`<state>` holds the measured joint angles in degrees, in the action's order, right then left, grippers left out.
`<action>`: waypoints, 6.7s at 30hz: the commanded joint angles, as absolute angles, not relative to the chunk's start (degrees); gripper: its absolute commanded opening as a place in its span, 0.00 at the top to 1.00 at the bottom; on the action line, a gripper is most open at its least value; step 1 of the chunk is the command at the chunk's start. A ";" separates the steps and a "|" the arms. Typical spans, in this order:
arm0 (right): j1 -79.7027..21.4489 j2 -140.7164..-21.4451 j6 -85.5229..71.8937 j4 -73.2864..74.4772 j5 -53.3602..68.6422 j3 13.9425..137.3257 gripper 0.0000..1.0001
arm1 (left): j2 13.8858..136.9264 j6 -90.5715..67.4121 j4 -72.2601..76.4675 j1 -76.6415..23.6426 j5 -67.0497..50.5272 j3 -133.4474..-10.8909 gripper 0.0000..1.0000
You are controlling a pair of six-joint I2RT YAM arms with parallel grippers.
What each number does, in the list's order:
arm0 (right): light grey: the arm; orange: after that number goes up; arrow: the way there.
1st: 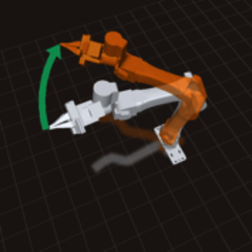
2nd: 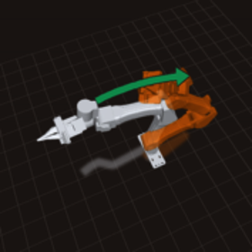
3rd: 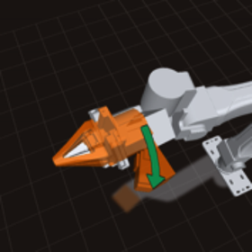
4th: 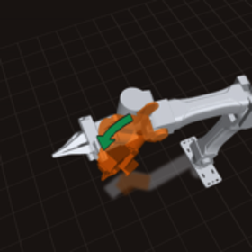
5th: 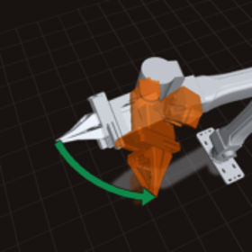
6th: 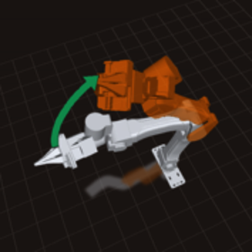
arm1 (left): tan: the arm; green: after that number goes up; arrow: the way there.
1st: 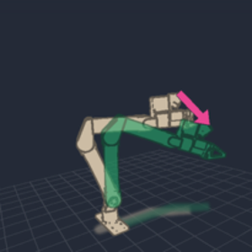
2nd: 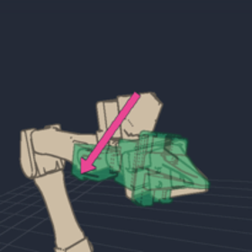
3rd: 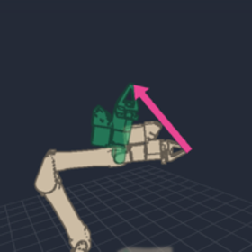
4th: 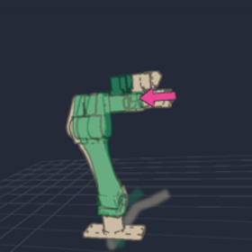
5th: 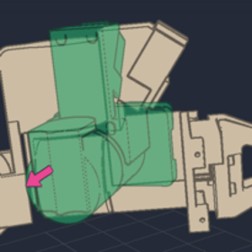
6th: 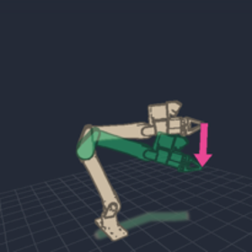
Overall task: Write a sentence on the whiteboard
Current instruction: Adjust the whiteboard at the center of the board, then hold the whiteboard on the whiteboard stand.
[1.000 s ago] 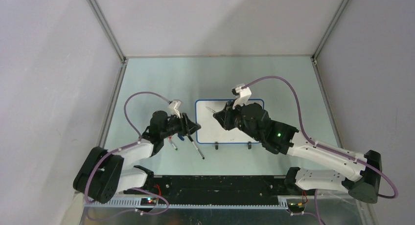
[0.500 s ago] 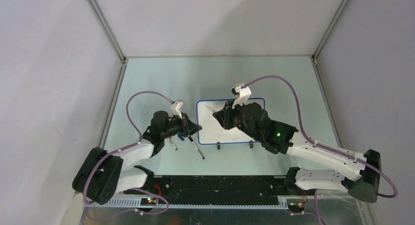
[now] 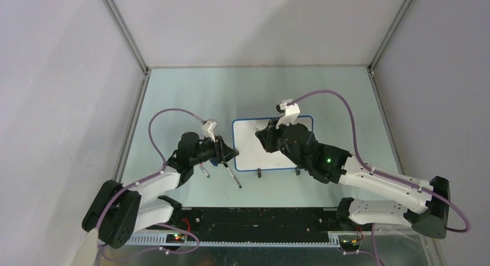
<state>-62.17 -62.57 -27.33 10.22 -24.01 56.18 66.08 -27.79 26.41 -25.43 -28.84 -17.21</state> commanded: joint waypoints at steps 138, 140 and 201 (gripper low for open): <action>-66.75 -77.13 -22.13 10.82 -32.04 64.76 1.00 | 66.57 -19.34 26.92 -25.78 -28.40 -18.28 0.80; -66.44 -77.78 -22.28 11.10 -31.82 65.13 1.00 | 66.60 -19.34 26.97 -25.84 -28.43 -18.28 0.80; -62.80 -80.52 -20.87 5.75 -29.14 65.20 1.00 | 65.64 -18.87 26.24 -25.83 -27.04 -17.98 0.80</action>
<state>-62.72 -82.19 -21.28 7.40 -29.04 62.50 67.26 -20.88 25.76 -25.65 -28.62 -17.50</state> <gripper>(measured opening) 0.145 0.201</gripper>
